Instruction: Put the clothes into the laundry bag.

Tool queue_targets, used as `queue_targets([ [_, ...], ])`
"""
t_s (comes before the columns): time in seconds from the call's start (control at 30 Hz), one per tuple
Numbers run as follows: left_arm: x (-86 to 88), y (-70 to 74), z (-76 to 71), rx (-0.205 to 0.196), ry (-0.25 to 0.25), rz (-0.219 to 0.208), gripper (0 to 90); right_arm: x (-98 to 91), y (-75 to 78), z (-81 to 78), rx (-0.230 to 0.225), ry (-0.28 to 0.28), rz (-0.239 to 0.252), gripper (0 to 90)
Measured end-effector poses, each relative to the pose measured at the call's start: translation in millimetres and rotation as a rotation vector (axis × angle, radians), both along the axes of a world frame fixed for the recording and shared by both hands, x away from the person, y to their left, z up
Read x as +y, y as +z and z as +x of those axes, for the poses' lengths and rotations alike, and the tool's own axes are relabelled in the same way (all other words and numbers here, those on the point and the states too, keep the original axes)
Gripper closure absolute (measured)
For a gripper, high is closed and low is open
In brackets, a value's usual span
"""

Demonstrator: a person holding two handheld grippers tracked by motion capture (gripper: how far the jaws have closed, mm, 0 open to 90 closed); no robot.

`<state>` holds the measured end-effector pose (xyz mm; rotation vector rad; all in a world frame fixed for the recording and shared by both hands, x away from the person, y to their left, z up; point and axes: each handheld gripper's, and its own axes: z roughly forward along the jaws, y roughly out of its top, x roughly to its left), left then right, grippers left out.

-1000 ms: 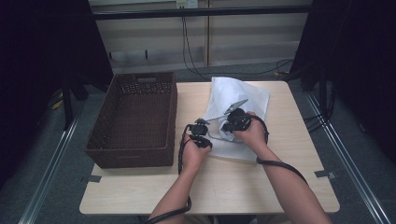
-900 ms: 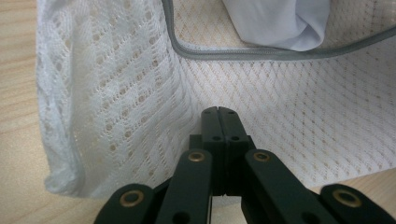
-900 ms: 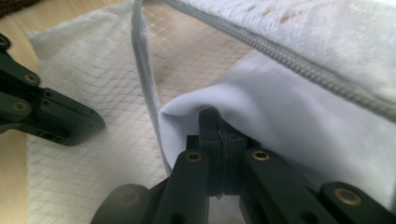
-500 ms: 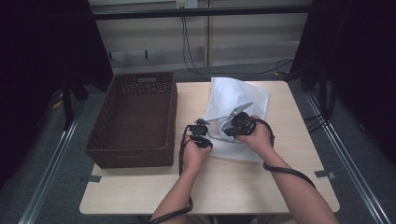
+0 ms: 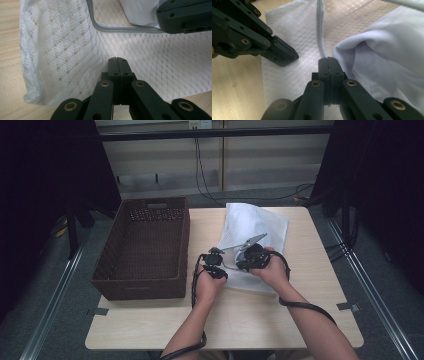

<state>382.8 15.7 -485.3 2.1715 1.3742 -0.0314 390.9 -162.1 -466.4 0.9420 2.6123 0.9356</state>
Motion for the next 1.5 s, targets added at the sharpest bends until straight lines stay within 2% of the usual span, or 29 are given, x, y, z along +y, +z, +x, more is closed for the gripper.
queue_targets([
  [0.23, -0.8, 0.3, 0.5, 0.003, 0.003, 0.005, 90.0, 3.9, -8.3, 8.0, 0.003, -0.005, -0.009, 90.0],
  [0.3, -1.5, 0.9, 0.6, 0.009, -0.003, 0.01, 90.0, 3.8, -9.8, 10.2, -0.005, -0.015, -0.022, 90.0],
  [0.47, -3.5, 2.0, 0.7, 0.003, -0.01, 0.036, 90.0, -0.5, -11.1, 16.6, -0.005, -0.028, -0.018, 90.0],
  [0.53, -3.6, 1.7, 0.4, 0.008, 0.0, 0.021, 90.0, -0.7, -10.1, 18.5, -0.025, -0.034, -0.028, 90.0],
  [0.77, -3.5, 1.9, 1.5, 0.015, -0.005, 0.026, 90.0, -0.6, -10.4, 23.7, -0.025, -0.049, -0.037, 90.0],
  [0.9, -3.4, 2.2, 2.3, 0.023, -0.008, 0.023, 90.0, -2.2, -11.9, 27.2, -0.04, -0.046, -0.041, 90.0],
  [1.13, -3.5, 2.3, 2.5, 0.02, -0.013, 0.03, 90.0, -6.5, -11.6, 31.8, -0.052, -0.092, -0.065, 90.0],
  [1.17, -3.5, 2.2, 2.3, 0.02, -0.011, 0.026, 90.0, -6.7, -11.3, 31.6, -0.044, -0.102, -0.066, 90.0],
  [1.27, -2.1, 1.4, 2.2, 0.022, 0.0, 0.013, 90.0, -6.5, -11.2, 31.3, -0.052, -0.085, -0.067, 90.0],
  [1.43, -3.2, 0.5, 0.3, 0.023, -0.006, -0.001, 90.0, -6.7, -7.7, 26.5, -0.035, -0.07, -0.069, 90.0],
  [1.47, -2.4, 0.2, 0.6, 0.031, 0.003, -0.011, 90.0, -7.0, -7.1, 24.9, -0.019, -0.069, -0.059, 90.0],
  [1.5, -1.6, -0.1, 0.7, 0.04, 0.013, -0.024, 90.0, -7.9, -6.4, 24.3, -0.025, -0.058, -0.051, 90.0],
])
